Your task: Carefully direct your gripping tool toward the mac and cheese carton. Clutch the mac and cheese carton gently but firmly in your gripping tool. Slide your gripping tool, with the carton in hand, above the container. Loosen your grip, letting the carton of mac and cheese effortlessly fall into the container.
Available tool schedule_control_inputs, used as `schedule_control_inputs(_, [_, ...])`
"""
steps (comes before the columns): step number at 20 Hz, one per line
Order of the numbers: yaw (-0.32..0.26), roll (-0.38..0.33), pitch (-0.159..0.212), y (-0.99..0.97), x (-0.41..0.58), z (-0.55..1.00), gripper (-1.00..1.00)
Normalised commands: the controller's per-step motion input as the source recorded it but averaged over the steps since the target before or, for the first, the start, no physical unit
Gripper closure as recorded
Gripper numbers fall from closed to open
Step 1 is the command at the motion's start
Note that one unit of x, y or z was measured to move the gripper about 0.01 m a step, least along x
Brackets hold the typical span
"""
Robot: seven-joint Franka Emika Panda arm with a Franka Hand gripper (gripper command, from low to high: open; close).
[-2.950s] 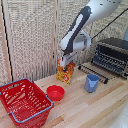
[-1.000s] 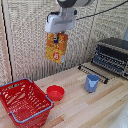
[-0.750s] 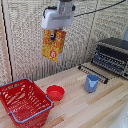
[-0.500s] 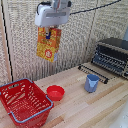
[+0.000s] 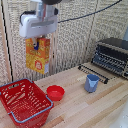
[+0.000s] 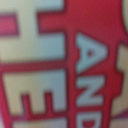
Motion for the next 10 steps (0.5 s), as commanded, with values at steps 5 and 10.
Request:
schedule_control_inputs(5, [-0.030,0.000,0.136,0.98,0.177,-0.42,1.00])
schedule_control_inputs(10, [-0.128,0.000,0.043,0.60,0.367,-0.68,1.00])
